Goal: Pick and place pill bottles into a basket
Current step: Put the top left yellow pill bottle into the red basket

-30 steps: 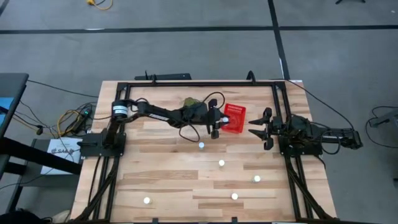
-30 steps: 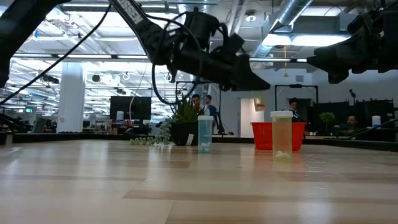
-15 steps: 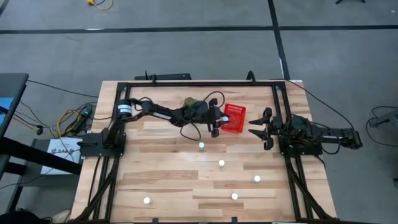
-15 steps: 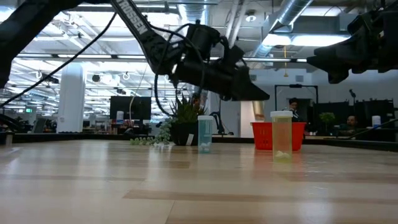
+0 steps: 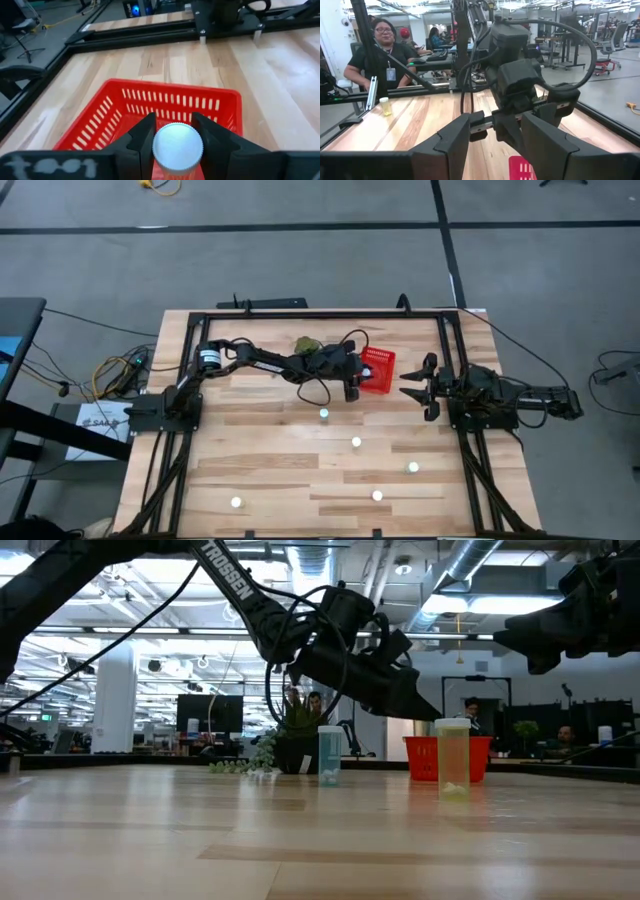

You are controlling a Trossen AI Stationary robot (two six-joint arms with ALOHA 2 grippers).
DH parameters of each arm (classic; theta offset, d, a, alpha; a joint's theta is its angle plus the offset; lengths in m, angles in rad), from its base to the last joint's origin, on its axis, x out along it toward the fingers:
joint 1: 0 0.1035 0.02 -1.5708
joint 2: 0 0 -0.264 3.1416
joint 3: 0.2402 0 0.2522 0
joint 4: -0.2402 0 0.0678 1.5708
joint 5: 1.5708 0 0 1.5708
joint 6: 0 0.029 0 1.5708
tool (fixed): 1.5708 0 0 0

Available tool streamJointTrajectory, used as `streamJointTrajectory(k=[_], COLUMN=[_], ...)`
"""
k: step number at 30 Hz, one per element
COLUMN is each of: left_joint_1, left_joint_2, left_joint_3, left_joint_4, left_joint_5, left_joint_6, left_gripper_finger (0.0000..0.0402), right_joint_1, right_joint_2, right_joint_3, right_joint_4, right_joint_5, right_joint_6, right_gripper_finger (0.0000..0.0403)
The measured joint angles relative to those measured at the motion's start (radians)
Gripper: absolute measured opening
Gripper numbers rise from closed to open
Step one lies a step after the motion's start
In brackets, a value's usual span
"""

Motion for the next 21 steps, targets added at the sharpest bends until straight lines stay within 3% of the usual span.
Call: streamJointTrajectory(k=[21], left_joint_1=[0.000], left_joint_2=[0.000], left_joint_3=[0.000], left_joint_4=[-0.018], left_joint_5=[0.032], left_joint_6=[-0.025], left_gripper_finger=[0.0123], right_joint_1=[0.000], right_joint_2=[0.000], right_joint_3=[0.000], right_joint_4=[0.000], right_joint_5=[0.000], right_joint_6=[0.000], right_gripper_finger=[0.0173])
